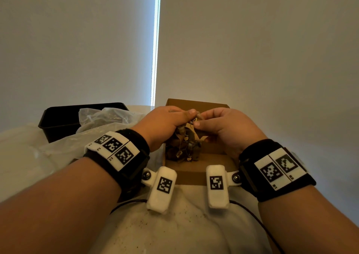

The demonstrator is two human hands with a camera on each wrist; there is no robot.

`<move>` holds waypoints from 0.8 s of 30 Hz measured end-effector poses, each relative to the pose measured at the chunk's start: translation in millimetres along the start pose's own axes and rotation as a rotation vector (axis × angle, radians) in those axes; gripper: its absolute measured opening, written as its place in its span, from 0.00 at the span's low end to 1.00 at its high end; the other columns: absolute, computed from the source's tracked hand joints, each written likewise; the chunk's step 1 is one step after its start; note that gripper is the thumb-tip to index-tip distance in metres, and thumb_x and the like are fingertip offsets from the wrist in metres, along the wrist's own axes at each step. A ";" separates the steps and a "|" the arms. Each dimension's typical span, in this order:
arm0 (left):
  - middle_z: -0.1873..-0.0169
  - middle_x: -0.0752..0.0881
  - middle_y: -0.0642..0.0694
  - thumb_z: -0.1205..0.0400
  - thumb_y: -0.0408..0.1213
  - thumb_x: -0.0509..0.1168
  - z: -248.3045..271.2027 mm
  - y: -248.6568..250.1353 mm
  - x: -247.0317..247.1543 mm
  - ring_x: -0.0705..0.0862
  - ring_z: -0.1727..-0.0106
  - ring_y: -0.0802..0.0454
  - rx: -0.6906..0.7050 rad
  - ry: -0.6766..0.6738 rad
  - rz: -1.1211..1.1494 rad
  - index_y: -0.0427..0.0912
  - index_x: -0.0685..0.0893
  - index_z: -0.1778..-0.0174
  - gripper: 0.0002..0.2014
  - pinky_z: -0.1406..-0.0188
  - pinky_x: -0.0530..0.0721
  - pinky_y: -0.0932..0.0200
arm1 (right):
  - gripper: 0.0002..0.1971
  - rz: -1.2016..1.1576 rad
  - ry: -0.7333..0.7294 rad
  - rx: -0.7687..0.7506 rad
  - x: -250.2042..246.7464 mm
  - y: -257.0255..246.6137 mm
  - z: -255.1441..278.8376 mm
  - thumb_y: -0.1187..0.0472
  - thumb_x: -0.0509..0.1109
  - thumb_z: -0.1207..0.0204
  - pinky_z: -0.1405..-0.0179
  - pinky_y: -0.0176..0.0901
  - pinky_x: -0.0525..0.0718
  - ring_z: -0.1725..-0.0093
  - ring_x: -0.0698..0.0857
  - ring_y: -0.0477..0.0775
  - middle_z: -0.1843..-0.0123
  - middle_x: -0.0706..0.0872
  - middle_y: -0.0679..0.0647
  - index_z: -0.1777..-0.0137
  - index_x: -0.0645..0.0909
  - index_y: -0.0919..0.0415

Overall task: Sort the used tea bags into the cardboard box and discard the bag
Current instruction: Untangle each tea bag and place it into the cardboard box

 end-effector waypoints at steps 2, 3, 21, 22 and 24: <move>0.67 0.87 0.48 0.18 0.56 0.67 2.4 3.6 -0.3 0.87 0.63 0.51 -0.024 -0.011 -0.005 0.48 0.89 0.54 0.15 0.63 0.85 0.56 | 0.06 0.067 0.018 0.000 4.4 -0.1 0.7 0.61 0.79 0.26 0.67 0.39 0.83 0.64 0.89 0.46 0.60 0.93 0.52 0.51 0.88 0.60; 0.68 0.86 0.48 0.18 0.57 0.67 3.1 5.4 -0.5 0.85 0.65 0.52 -0.030 -0.014 -0.025 0.47 0.88 0.56 0.16 0.64 0.84 0.57 | 0.06 0.106 0.036 0.004 6.6 0.1 0.4 0.60 0.78 0.25 0.69 0.38 0.82 0.65 0.88 0.46 0.62 0.91 0.52 0.51 0.88 0.59; 0.51 0.87 0.42 0.18 0.40 0.70 2.8 -5.6 -9.1 0.88 0.49 0.46 -0.306 -0.082 -0.789 0.39 0.83 0.41 0.12 0.42 0.88 0.51 | 0.11 0.960 -0.139 0.537 2.6 -10.4 -42.7 0.57 0.67 0.15 0.41 0.48 0.84 0.53 0.83 0.55 0.53 0.84 0.57 0.45 0.83 0.67; 0.51 0.87 0.42 0.18 0.40 0.70 1.4 -7.2 -9.3 0.88 0.50 0.46 -0.309 -0.092 -0.791 0.40 0.83 0.41 0.12 0.43 0.88 0.52 | 0.15 1.065 -0.178 0.566 5.4 -11.6 -44.7 0.54 0.63 0.13 0.39 0.47 0.82 0.51 0.81 0.55 0.54 0.83 0.56 0.41 0.82 0.67; 0.51 0.88 0.41 0.17 0.39 0.69 2.1 -7.4 -9.0 0.89 0.50 0.46 -0.318 -0.094 -0.778 0.39 0.83 0.41 0.11 0.43 0.89 0.51 | 0.15 1.008 -0.261 0.707 7.5 -9.3 -50.9 0.55 0.59 0.11 0.54 0.44 0.80 0.60 0.78 0.53 0.62 0.79 0.55 0.50 0.79 0.67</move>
Point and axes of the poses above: each hand's wrist, its own z-axis away from the middle knuckle, its own x-axis out of the palm, y = z × x, the point moved 1 cm from there along -z, towards the middle knuckle
